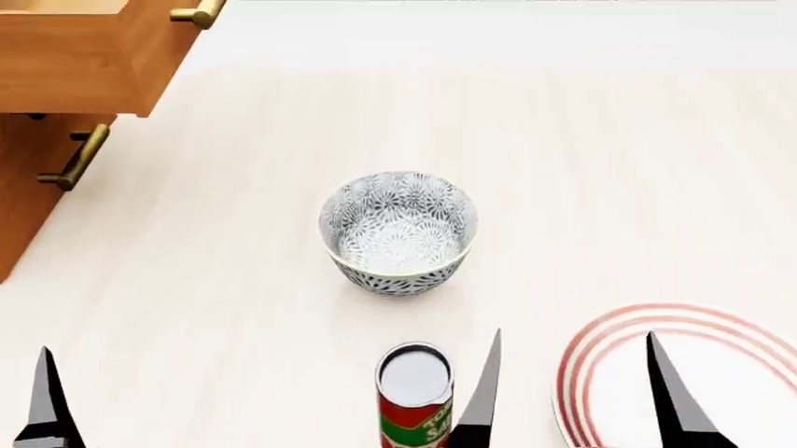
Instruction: Put the bowl on the plate.
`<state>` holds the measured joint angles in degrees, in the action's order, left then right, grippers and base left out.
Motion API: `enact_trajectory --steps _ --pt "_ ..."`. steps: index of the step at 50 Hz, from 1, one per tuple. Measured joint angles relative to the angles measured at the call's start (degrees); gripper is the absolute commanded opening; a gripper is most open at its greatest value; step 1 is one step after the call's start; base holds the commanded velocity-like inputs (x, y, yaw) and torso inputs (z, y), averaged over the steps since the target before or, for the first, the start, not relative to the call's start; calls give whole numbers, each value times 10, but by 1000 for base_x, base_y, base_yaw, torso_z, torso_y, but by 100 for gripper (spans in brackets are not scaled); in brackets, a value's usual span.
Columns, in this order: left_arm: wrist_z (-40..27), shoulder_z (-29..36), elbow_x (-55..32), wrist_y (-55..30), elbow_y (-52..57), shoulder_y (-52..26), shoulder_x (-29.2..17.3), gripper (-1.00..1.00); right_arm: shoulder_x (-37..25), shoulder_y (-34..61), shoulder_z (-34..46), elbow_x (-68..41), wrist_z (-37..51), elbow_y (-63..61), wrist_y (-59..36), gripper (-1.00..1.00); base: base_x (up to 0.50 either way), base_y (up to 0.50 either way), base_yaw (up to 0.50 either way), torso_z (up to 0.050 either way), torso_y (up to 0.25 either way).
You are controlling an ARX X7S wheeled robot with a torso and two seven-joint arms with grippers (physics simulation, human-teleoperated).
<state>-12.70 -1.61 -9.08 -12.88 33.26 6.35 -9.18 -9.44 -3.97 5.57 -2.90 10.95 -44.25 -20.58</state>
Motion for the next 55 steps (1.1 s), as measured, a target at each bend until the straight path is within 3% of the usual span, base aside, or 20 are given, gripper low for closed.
enact_trajectory --steps 26,55 --pt "-15 10 -17 -14 17 2 -14 100 -11 1 7 -13 16 -4 -1 100 462 0 0 0 1" --pt "-16 14 -53 -30 24 5 -31 100 -22 0 16 -24 30 2 4 100 0 0 0 49 0"
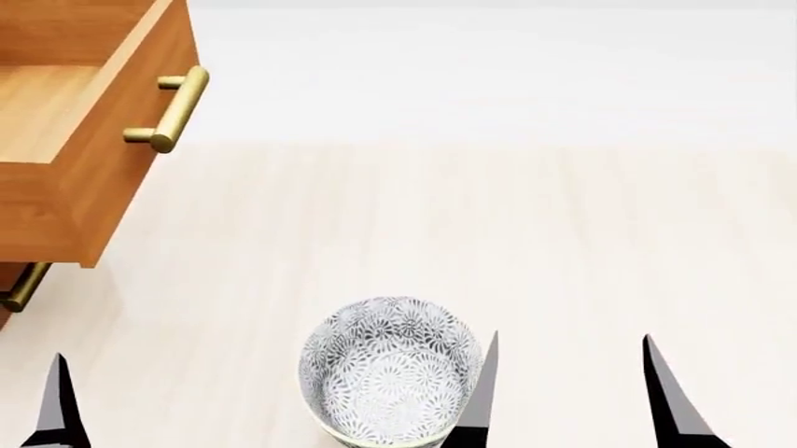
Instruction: Put the bowl on the plate.
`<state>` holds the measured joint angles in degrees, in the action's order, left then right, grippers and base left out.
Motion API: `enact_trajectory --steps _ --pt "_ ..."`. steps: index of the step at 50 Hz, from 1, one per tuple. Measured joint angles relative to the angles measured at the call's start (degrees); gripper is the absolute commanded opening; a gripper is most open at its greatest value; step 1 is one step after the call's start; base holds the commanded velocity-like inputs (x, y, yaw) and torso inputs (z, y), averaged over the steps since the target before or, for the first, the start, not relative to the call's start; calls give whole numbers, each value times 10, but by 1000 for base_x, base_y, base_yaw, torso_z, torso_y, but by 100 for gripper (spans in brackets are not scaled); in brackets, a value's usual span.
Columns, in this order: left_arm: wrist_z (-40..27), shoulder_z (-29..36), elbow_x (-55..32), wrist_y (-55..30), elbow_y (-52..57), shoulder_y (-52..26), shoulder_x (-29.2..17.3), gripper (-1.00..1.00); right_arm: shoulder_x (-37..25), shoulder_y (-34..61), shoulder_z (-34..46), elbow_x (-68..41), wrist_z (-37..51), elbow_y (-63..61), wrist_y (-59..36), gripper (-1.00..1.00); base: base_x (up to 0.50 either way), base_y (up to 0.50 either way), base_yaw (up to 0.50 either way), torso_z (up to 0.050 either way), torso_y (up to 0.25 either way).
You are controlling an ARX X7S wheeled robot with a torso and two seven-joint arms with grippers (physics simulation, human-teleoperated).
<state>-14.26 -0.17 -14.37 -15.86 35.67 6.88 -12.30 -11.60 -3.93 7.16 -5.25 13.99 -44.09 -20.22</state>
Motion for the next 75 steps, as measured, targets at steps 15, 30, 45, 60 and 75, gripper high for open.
enact_trajectory --steps 15,30,45,60,75 --pt "-6 9 4 1 0 1 -9 100 -6 1 4 -5 7 0 -3 100 0 0 0 43 -119" --pt "-16 18 6 1 2 2 -19 100 -13 3 8 -13 14 -1 -8 100 0 0 0 29 -248" --pt "-24 22 -3 9 -3 2 -24 100 -19 11 9 -38 18 5 -13 100 0 0 0 23 -199" --pt "-32 23 -20 12 -7 -1 -28 100 -13 129 -46 -211 -3 52 -119 100 0 0 0 0 0" --pt "-42 24 -29 12 -9 -3 -33 100 -9 279 -58 -312 -15 197 -227 100 0 0 0 0 0"
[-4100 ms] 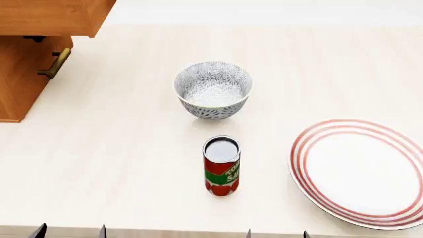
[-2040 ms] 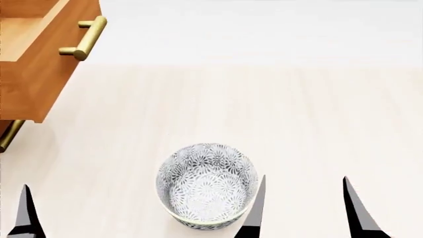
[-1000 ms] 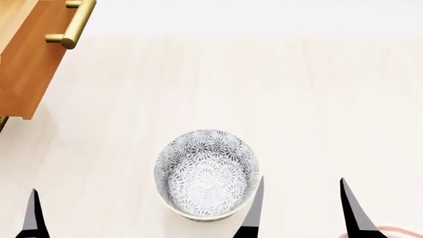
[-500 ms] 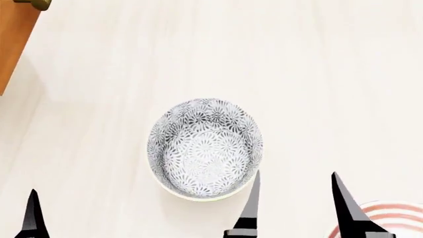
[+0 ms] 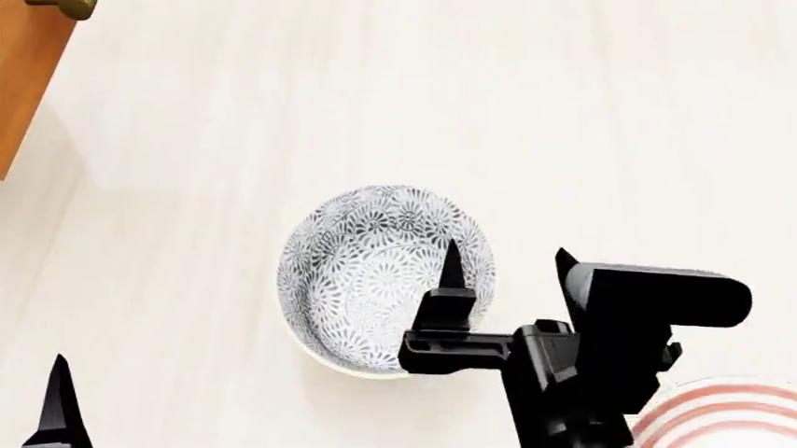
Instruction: Put the bowl on the plate.
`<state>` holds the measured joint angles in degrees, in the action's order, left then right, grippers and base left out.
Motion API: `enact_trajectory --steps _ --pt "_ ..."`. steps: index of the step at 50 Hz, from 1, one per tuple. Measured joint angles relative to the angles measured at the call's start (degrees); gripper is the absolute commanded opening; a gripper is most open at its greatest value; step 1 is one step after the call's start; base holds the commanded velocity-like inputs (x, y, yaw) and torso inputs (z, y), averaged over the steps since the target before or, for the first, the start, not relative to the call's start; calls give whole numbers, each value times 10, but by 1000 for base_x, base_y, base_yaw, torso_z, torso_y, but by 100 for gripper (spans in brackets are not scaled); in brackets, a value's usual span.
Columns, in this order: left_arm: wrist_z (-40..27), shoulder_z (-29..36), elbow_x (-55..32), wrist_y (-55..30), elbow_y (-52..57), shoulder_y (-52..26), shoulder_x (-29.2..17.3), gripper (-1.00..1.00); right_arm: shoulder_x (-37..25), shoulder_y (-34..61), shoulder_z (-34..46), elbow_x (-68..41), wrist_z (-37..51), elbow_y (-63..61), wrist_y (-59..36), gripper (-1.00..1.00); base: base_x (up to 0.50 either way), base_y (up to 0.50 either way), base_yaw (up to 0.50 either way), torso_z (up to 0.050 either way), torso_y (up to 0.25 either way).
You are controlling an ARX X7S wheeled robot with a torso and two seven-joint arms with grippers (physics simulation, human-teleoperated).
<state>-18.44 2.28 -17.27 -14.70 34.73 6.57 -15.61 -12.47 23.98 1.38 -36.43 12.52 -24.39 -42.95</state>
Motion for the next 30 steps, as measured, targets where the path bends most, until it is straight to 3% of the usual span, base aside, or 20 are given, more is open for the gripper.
enact_trajectory --steps 30 --pt "-13 5 -8 4 0 -2 -10 100 22 106 9 -29 -13 209 -34 100 0 0 0 0 0"
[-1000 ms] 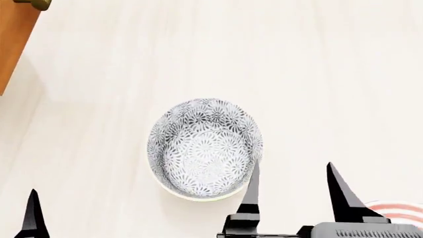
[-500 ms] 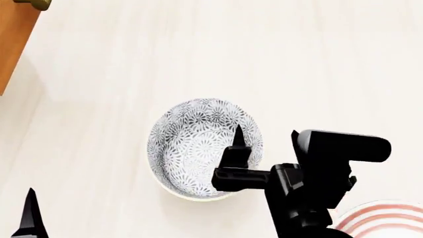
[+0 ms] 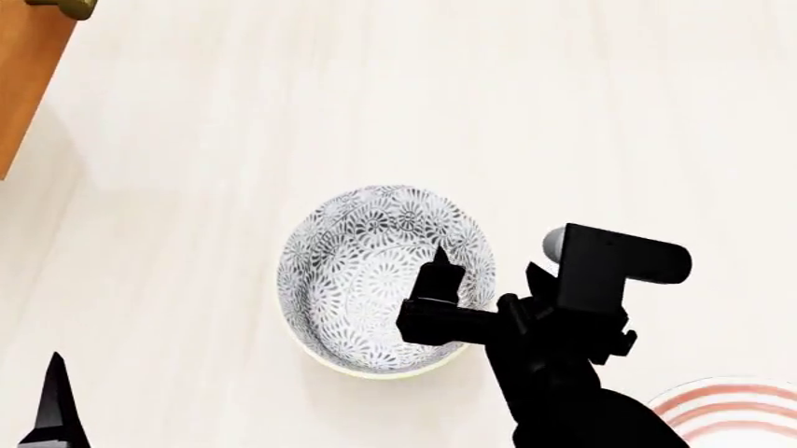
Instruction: Put the bowl on the plate.
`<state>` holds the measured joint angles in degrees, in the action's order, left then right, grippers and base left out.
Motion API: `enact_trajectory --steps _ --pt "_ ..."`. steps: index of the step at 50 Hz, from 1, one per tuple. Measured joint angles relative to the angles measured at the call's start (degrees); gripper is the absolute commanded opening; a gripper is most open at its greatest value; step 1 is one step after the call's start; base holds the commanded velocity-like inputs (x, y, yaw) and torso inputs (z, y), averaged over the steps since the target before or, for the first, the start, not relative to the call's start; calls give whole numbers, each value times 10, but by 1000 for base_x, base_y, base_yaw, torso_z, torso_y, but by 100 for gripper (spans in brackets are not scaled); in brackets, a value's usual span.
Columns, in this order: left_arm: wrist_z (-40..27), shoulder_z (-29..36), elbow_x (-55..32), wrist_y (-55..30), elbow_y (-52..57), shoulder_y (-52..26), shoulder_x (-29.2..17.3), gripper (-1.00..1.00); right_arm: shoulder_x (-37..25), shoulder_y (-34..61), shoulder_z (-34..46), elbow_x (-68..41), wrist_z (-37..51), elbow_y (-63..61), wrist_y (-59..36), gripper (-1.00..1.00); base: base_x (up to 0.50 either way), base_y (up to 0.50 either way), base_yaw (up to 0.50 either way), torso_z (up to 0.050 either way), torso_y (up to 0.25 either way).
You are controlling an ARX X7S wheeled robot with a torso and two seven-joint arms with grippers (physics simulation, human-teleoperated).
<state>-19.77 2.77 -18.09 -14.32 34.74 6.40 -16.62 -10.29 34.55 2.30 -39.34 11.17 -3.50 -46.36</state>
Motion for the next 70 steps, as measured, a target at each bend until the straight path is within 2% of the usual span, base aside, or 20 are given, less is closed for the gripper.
enact_trajectory --steps 28,29,46,70 --pt "-6 7 -2 7 -4 1 -5 100 9 1 12 -2 -21 78 36 100 0 0 0 0 0" --pt "-6 7 -2 8 -4 1 -5 100 9 1 12 -3 -21 79 37 -100 0 0 0 0 0" --pt "-9 12 -4 12 -6 1 -8 100 8 -1 10 -13 -52 79 48 -100 0 0 0 0 0" --pt "-13 16 -9 15 -8 0 -13 100 -11 -6 -20 -63 26 -12 -7 -100 0 0 0 0 0"
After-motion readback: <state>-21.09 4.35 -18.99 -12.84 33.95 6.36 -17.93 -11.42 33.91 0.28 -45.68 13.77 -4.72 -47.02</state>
